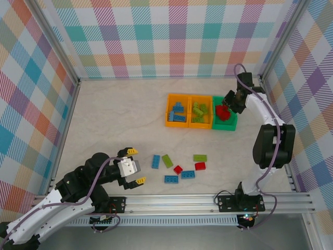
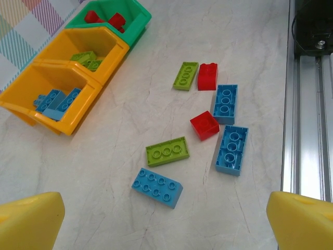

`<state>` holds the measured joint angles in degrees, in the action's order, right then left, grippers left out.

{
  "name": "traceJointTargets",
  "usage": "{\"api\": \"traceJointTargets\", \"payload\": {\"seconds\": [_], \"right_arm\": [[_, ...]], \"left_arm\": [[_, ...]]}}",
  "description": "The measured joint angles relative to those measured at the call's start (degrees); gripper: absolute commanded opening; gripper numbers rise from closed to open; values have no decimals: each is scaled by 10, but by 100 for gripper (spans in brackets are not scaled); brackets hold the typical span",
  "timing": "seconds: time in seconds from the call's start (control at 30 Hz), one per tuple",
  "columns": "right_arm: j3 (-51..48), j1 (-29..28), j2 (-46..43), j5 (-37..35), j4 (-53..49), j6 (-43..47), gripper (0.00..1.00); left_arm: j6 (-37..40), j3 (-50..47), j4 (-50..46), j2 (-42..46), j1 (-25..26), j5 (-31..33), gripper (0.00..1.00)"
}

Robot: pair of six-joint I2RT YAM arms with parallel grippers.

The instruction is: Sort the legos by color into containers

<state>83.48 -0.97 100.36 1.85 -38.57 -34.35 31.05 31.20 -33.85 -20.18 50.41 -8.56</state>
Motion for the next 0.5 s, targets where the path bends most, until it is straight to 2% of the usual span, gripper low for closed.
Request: {"api": "traceJointTargets", "payload": {"seconds": [0.13,0.23,0.4,0.5], "right_arm": [[-66,-7,-78,68,32,1,62],[-127,-45,-152,117,58,6,73],[-171,-189,-235,152,60,38,84],[-195,-244,-271,174,57,49,94]], "left_arm": [[-45,0,19,-4,-1,13,100],[-130,14,41,-29,-3,62,100],[-332,103,39,-136,-4,173,100],[-459,141,31,-214,-4,220,100]]}}
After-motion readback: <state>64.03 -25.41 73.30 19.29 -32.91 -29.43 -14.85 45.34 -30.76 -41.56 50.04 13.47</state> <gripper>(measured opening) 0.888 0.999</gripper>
